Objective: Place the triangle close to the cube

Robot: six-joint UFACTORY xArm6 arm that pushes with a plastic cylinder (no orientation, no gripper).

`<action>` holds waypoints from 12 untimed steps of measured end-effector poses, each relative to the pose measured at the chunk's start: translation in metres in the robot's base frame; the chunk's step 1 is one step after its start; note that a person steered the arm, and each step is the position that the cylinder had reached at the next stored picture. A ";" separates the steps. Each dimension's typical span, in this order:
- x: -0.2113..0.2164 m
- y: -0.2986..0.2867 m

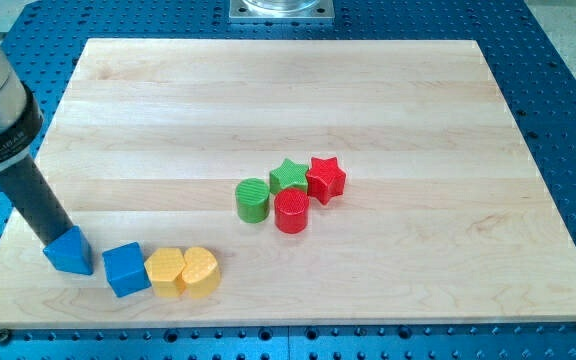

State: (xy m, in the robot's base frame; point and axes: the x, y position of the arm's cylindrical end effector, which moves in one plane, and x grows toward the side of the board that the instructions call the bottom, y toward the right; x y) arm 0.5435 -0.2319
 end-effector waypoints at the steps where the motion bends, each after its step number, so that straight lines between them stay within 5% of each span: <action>1: 0.002 0.000; 9: 0.038 0.026; 12: -0.028 0.042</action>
